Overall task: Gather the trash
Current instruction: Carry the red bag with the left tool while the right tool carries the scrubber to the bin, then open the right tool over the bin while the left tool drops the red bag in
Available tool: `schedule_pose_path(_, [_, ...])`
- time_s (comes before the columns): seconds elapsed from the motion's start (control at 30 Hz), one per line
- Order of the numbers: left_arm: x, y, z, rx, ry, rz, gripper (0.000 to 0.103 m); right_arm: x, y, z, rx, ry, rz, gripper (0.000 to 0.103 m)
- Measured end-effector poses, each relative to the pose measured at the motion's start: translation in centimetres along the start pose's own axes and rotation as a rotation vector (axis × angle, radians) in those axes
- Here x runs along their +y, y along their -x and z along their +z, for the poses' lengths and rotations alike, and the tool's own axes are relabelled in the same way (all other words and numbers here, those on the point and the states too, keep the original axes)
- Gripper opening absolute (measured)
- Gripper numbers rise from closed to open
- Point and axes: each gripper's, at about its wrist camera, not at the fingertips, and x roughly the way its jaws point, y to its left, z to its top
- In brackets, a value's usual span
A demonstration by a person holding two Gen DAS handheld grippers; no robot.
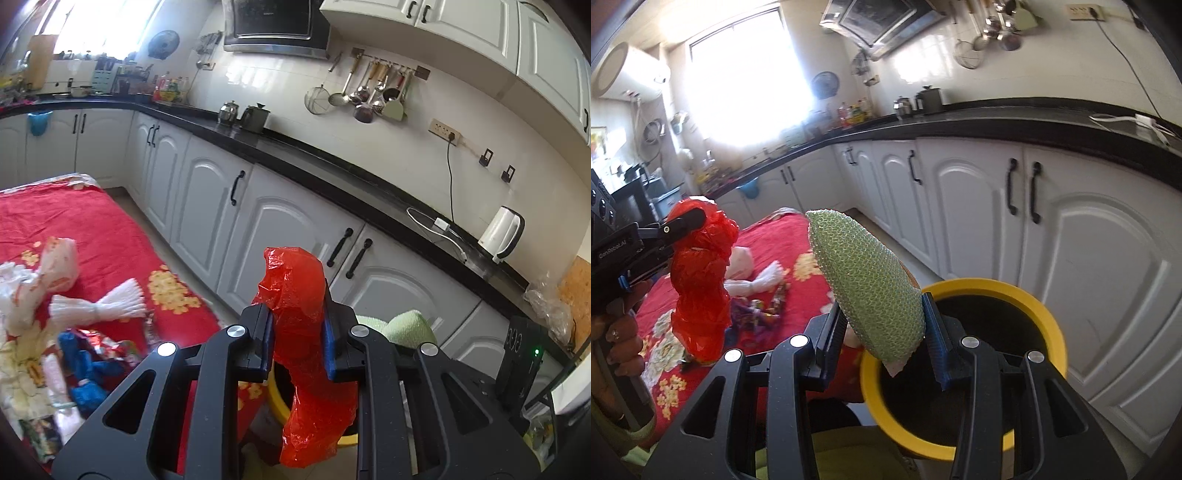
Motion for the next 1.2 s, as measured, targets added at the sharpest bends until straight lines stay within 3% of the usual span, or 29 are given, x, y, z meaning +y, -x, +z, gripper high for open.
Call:
schedule_pose_path(0.5, [-3.2,-7.8,-1.6,0.036,0.017,-0.046,0.014,-5.8,-0.9,-3.4,0.049,-0.132,-0.057,0.038])
schedule_pose_path(1.07, [-3.9,-13.7,-4.0,0.119,0.007,-0.043,0.014,-8.0,-2.1,-4.9,0.097,-0.205,-0.057,0.039])
schedule_pose_path(1.1, [-3.7,-13.9,-4.2,0.124,0.013,-0.042,0.015,-8.0,-2.1,-5.0,0.098,-0.208,-0.057,0.040])
schedule_pose_path(1.17, [-3.5,-14.2,-4.3,0.133,0.026,-0.039,0.027,-8.0,-2.2,-5.0,0.100,-0.210,-0.059,0.043])
schedule_pose_path(1.2, [-3.3,-14.2,-4.4,0.134,0.035,-0.035,0.038,-8.1,-2.2,-5.1,0.099,-0.211,-0.063,0.043])
